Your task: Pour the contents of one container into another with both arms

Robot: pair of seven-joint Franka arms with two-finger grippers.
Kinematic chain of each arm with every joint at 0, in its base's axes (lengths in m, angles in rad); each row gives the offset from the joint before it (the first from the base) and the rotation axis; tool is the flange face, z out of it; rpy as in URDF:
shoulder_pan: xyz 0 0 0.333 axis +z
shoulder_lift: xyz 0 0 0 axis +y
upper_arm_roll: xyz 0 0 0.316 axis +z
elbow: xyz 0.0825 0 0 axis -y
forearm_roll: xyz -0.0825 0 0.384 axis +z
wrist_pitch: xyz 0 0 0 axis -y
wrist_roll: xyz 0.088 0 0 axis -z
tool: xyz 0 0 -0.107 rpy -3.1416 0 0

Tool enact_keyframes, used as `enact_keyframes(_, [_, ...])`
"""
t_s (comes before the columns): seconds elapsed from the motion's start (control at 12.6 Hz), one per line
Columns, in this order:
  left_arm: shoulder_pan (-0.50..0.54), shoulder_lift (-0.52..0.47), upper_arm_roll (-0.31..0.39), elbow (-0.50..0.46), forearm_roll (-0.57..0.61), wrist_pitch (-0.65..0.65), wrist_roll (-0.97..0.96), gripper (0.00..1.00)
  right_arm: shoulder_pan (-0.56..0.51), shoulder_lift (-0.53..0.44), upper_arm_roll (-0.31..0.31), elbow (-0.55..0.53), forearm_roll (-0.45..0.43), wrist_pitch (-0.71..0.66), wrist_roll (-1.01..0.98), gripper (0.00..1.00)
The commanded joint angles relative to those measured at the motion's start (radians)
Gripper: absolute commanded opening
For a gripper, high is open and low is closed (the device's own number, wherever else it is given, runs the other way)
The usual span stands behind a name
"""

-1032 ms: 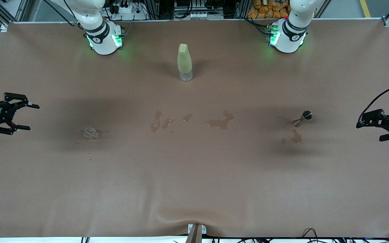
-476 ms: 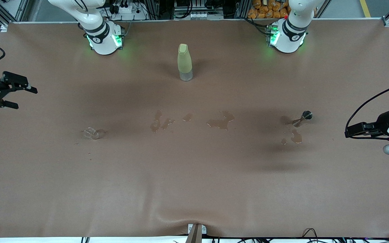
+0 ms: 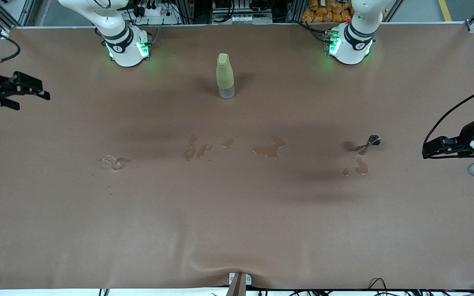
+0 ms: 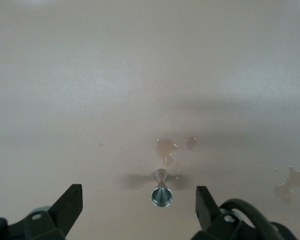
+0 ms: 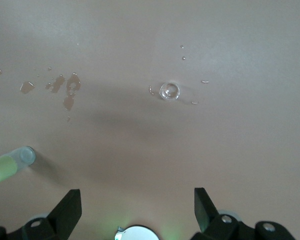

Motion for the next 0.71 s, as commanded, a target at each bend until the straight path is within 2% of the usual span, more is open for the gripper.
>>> enact_keyframes(0.0, [0.005,-0.008,0.002,-0.011,0.012,-0.007,-0.012,1.00,-0.018,-0.033,0.021,-0.011,-0.084,-0.004,0.044,1.00])
enact_keyframes(0.32, [0.007,-0.005,0.006,-0.013,0.011,-0.007,-0.023,1.00,-0.026,-0.019,0.020,0.032,-0.169,0.014,0.027,1.00])
enact_keyframes(0.56, [-0.016,0.000,0.017,-0.013,0.009,-0.004,-0.095,1.00,-0.088,-0.021,0.050,0.043,-0.150,0.016,0.062,1.00])
enact_keyframes(0.63, [-0.056,-0.002,0.061,-0.010,0.006,0.001,-0.095,1.00,-0.098,-0.021,0.070,0.045,-0.152,0.013,0.096,1.00])
